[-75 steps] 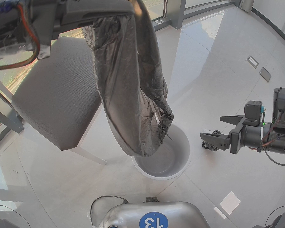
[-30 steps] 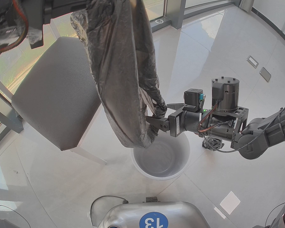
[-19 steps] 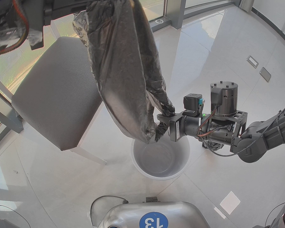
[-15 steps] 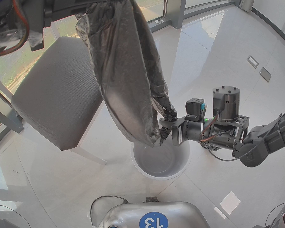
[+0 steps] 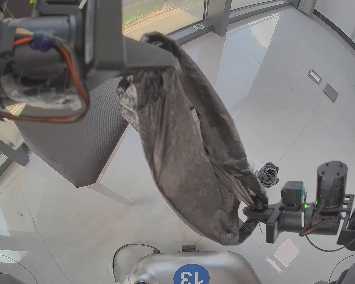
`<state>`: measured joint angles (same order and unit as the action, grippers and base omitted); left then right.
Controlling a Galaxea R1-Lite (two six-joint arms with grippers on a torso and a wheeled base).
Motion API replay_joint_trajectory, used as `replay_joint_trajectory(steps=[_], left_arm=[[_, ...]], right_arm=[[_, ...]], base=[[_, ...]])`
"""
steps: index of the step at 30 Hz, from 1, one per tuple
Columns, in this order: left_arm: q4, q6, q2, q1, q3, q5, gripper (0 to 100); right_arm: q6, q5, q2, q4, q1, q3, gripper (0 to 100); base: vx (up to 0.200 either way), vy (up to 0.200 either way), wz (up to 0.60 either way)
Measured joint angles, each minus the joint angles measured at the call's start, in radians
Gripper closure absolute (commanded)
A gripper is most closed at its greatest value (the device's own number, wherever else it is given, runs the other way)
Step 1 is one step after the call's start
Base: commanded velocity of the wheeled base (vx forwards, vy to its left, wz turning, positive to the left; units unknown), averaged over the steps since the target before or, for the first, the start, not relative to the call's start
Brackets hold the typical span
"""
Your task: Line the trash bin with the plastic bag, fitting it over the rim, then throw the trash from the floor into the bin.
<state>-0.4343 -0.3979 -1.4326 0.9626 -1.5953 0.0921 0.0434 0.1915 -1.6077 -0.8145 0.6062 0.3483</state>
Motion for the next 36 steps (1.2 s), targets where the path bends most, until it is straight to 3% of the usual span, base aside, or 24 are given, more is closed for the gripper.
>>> replay_joint_trajectory(steps=[7,13,36], left_arm=[[-0.114,0.005,-0.102,0.036,-0.003,0.084,100],[-0.189,0.004,-0.185,0.045,-0.020,0.113,100],[-0.191,-0.008,-0.253,0.036,-0.024,0.129,100]], right_arm=[[-0.001,0.000,0.121,-0.008,-0.004,-0.171,100],[-0.002,0.001,0.134,-0.012,-0.007,-0.214,100],[-0.003,0.016,-0.204,-0.114,0.008,-0.013,100]], base=[[0.000,0.000,0.00],[0.000,0.000,0.00],[0.000,0.000,0.00]])
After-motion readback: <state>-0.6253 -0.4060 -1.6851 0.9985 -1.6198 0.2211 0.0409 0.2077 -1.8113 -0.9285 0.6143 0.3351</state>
